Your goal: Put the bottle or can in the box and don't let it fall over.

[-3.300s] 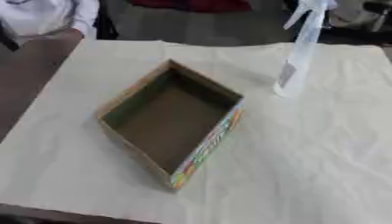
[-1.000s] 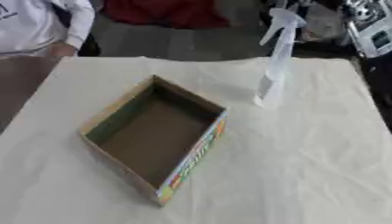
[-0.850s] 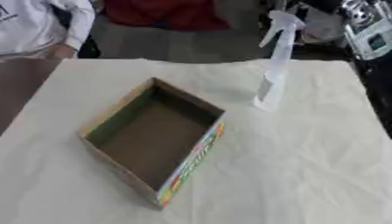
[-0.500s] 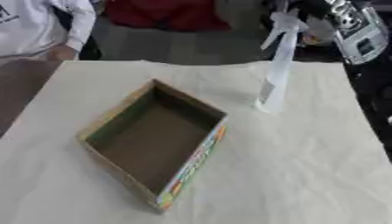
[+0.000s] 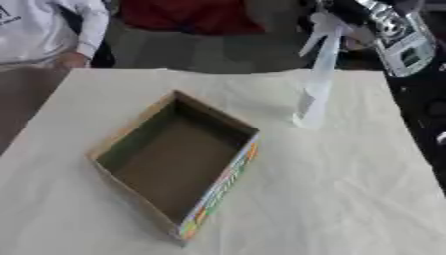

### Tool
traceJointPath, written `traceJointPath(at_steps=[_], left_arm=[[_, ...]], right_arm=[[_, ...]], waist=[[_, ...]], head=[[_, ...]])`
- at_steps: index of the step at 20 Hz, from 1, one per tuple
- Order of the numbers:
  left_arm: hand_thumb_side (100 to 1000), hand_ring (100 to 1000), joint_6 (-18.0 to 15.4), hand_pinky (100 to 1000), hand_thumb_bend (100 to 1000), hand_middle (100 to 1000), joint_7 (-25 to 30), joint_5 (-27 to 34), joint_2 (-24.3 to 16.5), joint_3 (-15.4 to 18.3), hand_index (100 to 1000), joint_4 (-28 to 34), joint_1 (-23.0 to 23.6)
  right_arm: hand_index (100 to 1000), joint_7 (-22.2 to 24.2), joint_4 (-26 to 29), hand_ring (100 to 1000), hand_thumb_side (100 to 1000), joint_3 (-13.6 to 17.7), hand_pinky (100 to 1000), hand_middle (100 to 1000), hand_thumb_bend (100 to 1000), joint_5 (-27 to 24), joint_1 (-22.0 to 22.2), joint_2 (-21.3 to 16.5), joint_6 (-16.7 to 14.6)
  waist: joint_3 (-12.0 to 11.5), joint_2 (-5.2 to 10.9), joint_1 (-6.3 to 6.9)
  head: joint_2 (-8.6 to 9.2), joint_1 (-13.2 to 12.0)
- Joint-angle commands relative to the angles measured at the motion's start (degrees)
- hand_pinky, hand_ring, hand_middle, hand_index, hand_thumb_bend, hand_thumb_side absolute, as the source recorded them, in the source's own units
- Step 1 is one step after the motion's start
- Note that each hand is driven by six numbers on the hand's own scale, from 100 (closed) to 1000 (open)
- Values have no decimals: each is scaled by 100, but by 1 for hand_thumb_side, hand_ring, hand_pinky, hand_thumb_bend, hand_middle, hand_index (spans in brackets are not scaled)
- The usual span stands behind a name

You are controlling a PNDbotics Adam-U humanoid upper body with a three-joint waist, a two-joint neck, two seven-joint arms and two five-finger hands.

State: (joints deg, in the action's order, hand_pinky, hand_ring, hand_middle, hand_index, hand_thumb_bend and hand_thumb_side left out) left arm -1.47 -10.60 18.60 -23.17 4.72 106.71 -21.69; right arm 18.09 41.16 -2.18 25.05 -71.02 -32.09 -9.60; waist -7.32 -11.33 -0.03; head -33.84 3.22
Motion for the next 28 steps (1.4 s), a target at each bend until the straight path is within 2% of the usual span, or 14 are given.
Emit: traceJointPath(at_steps=[1,9,14,18,22,25,28], left_arm=[[640,719,3,713,244,732,37,-5,-197,7,871,98,-33],[640,719,3,713,244,733,70,-21,-247,5,870,81,-12],[641,719,3,713,243,732,89,-20,-248,-2,870,87,-16],[641,719,4,712,242,732,95,-21,-251,0,870,85,-11],[642,719,5,712,241,731,98,-20,-255,1,870,83,-8],[643,720,10,712,240,731,105,-19,-258,-3,870,81,-6],[644,720,14,712,241,731,116,-23,-264,-2,870,80,1]], right_arm=[[954,205,214,945,1000,13,895,930,100,-123,-181,-243,-20],[952,918,580,943,1000,-23,897,930,100,-648,-201,-468,41],[955,1198,696,948,995,-71,902,930,100,-657,-137,-521,86],[949,1574,733,949,904,-93,906,922,100,-744,-111,-533,62],[942,1966,776,953,827,-113,909,919,100,-871,-101,-553,26],[939,2212,816,954,719,-114,913,919,100,-932,-98,-574,-22],[932,2375,832,953,652,-93,913,915,100,-990,-93,-601,-49]], waist=[[15,104,-3],[56,122,-31],[54,116,-30],[53,112,-17],[61,113,-12],[70,114,-11],[77,117,-10]], head=[[44,11],[64,-4],[249,48],[359,84],[393,93],[398,96],[385,94]])
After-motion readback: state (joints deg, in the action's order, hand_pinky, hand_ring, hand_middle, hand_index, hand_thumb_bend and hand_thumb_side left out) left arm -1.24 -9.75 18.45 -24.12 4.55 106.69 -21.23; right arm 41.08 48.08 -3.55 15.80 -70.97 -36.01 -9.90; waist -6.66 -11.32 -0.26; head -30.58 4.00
